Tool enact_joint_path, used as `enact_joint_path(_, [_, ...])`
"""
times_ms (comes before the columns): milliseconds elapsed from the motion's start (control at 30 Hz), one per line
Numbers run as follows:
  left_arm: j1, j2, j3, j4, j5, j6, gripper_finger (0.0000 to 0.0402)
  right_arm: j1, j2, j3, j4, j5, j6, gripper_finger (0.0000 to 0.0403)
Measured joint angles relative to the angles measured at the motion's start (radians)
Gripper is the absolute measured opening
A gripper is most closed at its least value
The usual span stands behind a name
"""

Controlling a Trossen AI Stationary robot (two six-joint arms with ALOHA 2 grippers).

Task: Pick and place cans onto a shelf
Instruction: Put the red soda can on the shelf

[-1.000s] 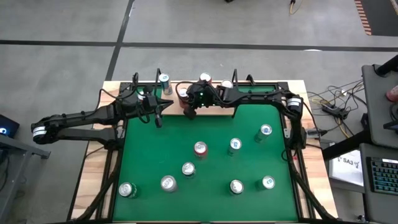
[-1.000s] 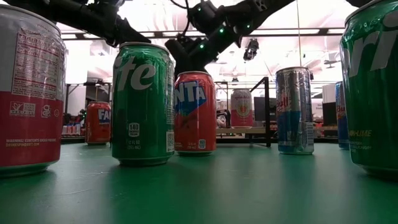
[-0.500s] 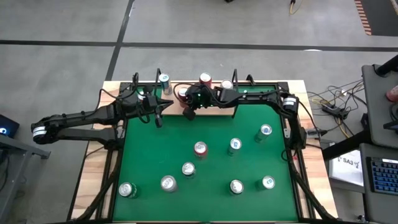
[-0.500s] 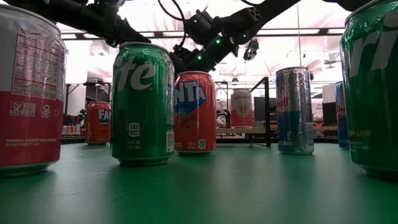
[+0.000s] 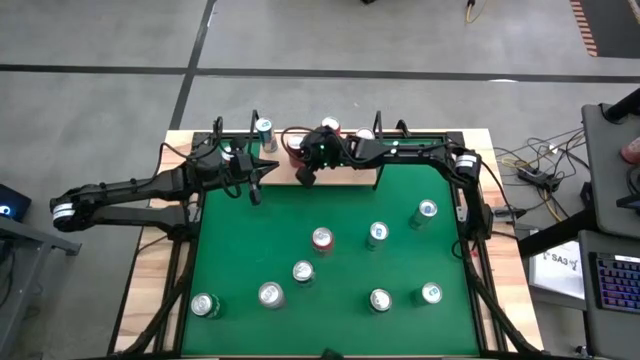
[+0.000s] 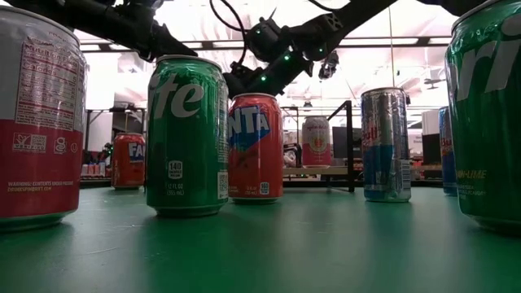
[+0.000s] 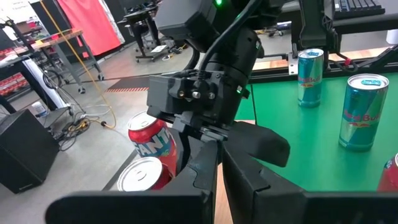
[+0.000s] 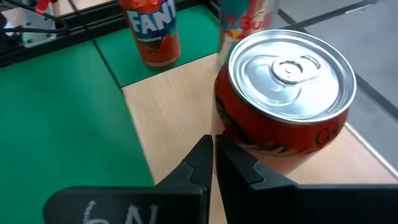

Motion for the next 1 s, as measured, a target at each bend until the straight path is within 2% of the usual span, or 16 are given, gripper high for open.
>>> enact_joint_path(167, [0.000,0.000,0.000,0.000,-0.001,0.006,0.0008,-0.006,-0.001,0.000,0.004,0.046,-0.013,0.0012])
enact_joint_path(1000, [0.002,0.000,0.000,0.000,-0.002,0.016,0.0008,-0.048,-0.002,0.001,0.047,0.048,-0.040,0.0012])
